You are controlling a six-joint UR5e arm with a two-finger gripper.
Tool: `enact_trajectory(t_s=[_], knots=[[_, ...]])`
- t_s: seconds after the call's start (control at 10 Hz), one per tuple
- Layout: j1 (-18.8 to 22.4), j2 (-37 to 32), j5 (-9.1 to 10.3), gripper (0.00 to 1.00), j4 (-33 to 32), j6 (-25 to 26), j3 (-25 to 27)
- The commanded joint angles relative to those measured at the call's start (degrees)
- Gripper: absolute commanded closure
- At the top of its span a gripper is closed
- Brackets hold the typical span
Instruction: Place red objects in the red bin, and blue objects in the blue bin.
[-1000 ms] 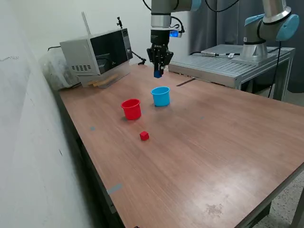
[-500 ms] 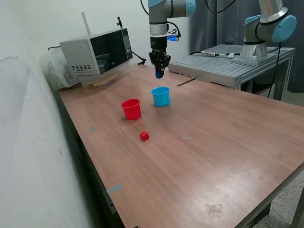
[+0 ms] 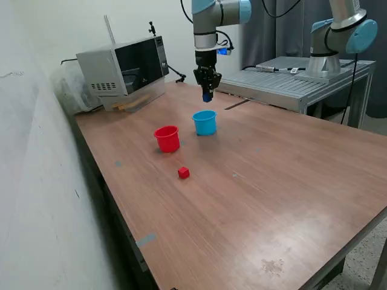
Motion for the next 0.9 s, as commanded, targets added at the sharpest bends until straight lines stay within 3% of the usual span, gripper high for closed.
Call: enact_trajectory(t_s=[0.0, 0.5, 0.6, 0.8], knots=[[-0.4, -0.1, 0.0, 1.0, -0.1, -0.3, -0.1], [-0.4, -0.2, 0.0, 1.0, -0.1, -0.4, -0.1], [-0.4, -0.2, 0.0, 0.0, -0.1, -0.3, -0.2], [-0.5, -0.2, -0.09, 0.0, -0.4, -0.4, -0.1]])
